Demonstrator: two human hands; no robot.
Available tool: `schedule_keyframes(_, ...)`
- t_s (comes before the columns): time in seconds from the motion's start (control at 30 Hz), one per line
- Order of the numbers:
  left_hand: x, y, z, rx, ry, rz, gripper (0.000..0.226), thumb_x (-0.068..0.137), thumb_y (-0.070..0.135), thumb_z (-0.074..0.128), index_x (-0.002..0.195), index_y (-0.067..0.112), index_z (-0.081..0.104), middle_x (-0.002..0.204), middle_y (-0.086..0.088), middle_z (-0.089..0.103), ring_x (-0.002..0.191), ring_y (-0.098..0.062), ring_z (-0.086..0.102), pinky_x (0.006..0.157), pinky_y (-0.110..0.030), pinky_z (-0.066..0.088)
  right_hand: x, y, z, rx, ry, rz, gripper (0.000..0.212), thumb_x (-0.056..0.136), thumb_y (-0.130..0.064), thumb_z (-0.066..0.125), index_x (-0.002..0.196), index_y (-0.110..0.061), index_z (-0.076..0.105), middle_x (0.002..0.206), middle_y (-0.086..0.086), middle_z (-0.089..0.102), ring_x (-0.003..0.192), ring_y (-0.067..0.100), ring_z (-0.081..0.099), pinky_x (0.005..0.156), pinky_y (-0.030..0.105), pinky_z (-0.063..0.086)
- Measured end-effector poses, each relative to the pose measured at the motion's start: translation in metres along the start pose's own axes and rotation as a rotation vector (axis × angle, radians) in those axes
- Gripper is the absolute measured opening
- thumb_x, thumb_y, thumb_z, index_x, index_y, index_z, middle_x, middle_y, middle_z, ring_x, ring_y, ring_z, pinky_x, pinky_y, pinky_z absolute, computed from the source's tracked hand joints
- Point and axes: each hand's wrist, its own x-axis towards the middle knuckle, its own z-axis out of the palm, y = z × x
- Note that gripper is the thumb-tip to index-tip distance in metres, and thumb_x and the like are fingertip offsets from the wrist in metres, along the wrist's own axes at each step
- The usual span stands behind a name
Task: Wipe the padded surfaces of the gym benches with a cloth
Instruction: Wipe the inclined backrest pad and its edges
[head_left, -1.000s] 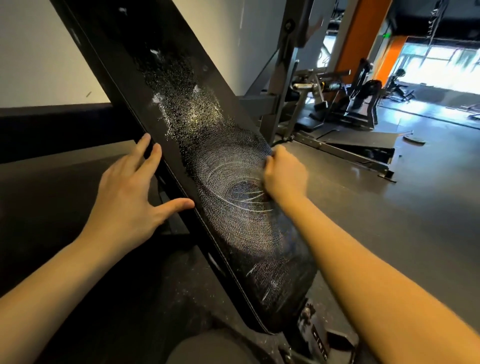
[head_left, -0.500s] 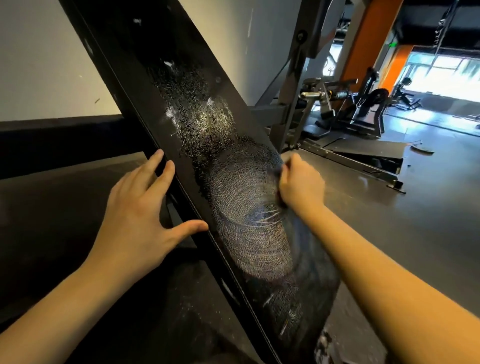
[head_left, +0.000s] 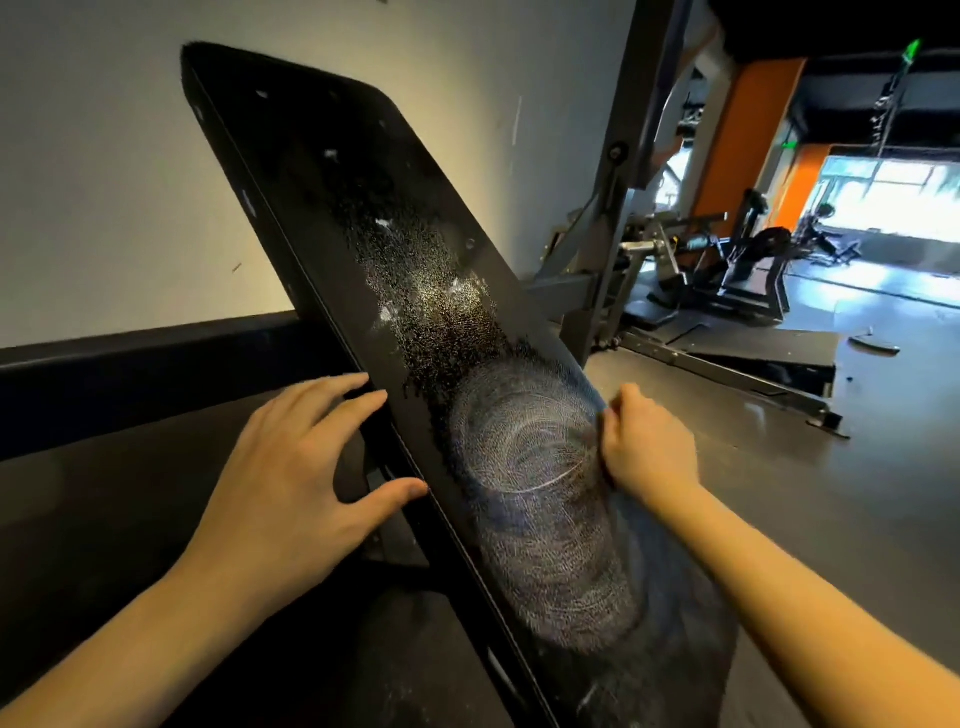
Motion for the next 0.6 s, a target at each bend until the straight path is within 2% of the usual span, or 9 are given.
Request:
schedule_keyframes(0.07, 0.004, -0.002, 0.005, -0.005, 0.009, -0.019, 0.097, 0.075, 0.083, 0.05, 0.148, 0.018, 0.053, 0.156, 0.003, 0.044, 0.144, -0.022, 0.04, 0.118, -0.046, 0.031, 0.028, -0.036, 0.005, 0.103, 0.002, 0.092, 0.019, 0.105, -0.031, 0.045, 0.107, -0.013, 0.051, 0.111, 0.018, 0.067, 0.1, 0.042, 0.064, 0.071, 0.04, 0.038)
schedule_keyframes(0.1, 0.005, -0.001, 0.009, -0.011, 0.007, -0.039, 0.102, 0.074, 0.084, 0.05, 0.151, 0.017, 0.049, 0.16, 0.003, 0.039, 0.147, -0.022, 0.037, 0.119, -0.047, 0.029, 0.031, -0.061, 0.007, 0.172, 0.016, 0.072, 0.02, 0.105, -0.032, 0.045, 0.11, -0.013, 0.051, 0.111, 0.017, 0.067, 0.1, 0.042, 0.064, 0.072, 0.041, 0.04)
schedule_keyframes(0.2, 0.002, 0.001, 0.024, -0.017, 0.032, -0.068, 0.106, 0.075, 0.083, 0.051, 0.154, 0.012, 0.043, 0.164, -0.002, 0.031, 0.15, -0.025, 0.031, 0.121, -0.052, 0.027, -0.025, -0.119, 0.001, 0.313, 0.04, -0.239, 0.016, 0.102, -0.03, 0.048, 0.108, -0.016, 0.054, 0.102, 0.009, 0.068, 0.091, 0.036, 0.065, 0.069, 0.041, 0.044)
schedule_keyframes(0.23, 0.001, 0.002, 0.028, -0.011, 0.051, -0.06, 0.105, 0.077, 0.081, 0.052, 0.154, 0.01, 0.043, 0.164, -0.005, 0.032, 0.15, -0.027, 0.032, 0.12, -0.057, 0.029, -0.056, -0.119, -0.008, 0.338, 0.049, -0.361, 0.016, 0.101, -0.031, 0.048, 0.106, -0.018, 0.055, 0.099, 0.005, 0.067, 0.087, 0.032, 0.064, 0.067, 0.041, 0.045)
schedule_keyframes(0.3, -0.001, 0.004, 0.032, -0.02, 0.084, -0.064, 0.104, 0.078, 0.079, 0.053, 0.153, 0.008, 0.043, 0.164, -0.008, 0.033, 0.15, -0.03, 0.032, 0.119, -0.061, 0.029, -0.101, -0.084, -0.017, 0.371, -0.001, -0.466, 0.018, 0.099, -0.034, 0.047, 0.103, -0.022, 0.059, 0.094, -0.003, 0.066, 0.084, 0.023, 0.064, 0.066, 0.038, 0.048)
schedule_keyframes(0.37, -0.002, 0.006, 0.034, -0.041, 0.088, -0.077, 0.105, 0.078, 0.08, 0.051, 0.154, 0.009, 0.042, 0.165, -0.008, 0.03, 0.151, -0.03, 0.029, 0.122, -0.059, 0.023, -0.111, -0.027, -0.02, 0.248, -0.02, -0.424, 0.018, 0.098, -0.037, 0.046, 0.099, -0.024, 0.059, 0.09, -0.004, 0.067, 0.081, 0.023, 0.065, 0.066, 0.037, 0.047)
schedule_keyframes(0.47, -0.002, 0.006, 0.034, -0.056, 0.072, -0.091, 0.106, 0.078, 0.082, 0.049, 0.156, 0.01, 0.039, 0.167, -0.005, 0.027, 0.152, -0.029, 0.026, 0.124, -0.052, 0.017, -0.057, 0.023, -0.006, 0.007, -0.026, -0.154, 0.019, 0.1, -0.035, 0.043, 0.092, -0.02, 0.05, 0.089, 0.009, 0.067, 0.08, 0.038, 0.066, 0.06, 0.038, 0.037)
schedule_keyframes(0.53, -0.002, 0.005, 0.034, -0.045, 0.052, -0.092, 0.107, 0.078, 0.082, 0.048, 0.157, 0.011, 0.038, 0.167, -0.005, 0.025, 0.152, -0.029, 0.026, 0.124, -0.049, 0.015, -0.009, 0.005, -0.005, -0.019, -0.019, -0.003, 0.017, 0.103, -0.031, 0.044, 0.094, -0.018, 0.045, 0.098, 0.015, 0.068, 0.088, 0.041, 0.065, 0.063, 0.038, 0.033)
schedule_keyframes(0.6, -0.002, 0.005, 0.033, -0.027, 0.054, -0.083, 0.106, 0.078, 0.082, 0.048, 0.156, 0.01, 0.04, 0.166, -0.006, 0.028, 0.151, -0.03, 0.029, 0.123, -0.051, 0.018, 0.015, -0.044, -0.001, 0.066, 0.001, -0.008, 0.015, 0.104, -0.03, 0.045, 0.1, -0.016, 0.048, 0.101, 0.015, 0.068, 0.092, 0.04, 0.066, 0.065, 0.038, 0.036)
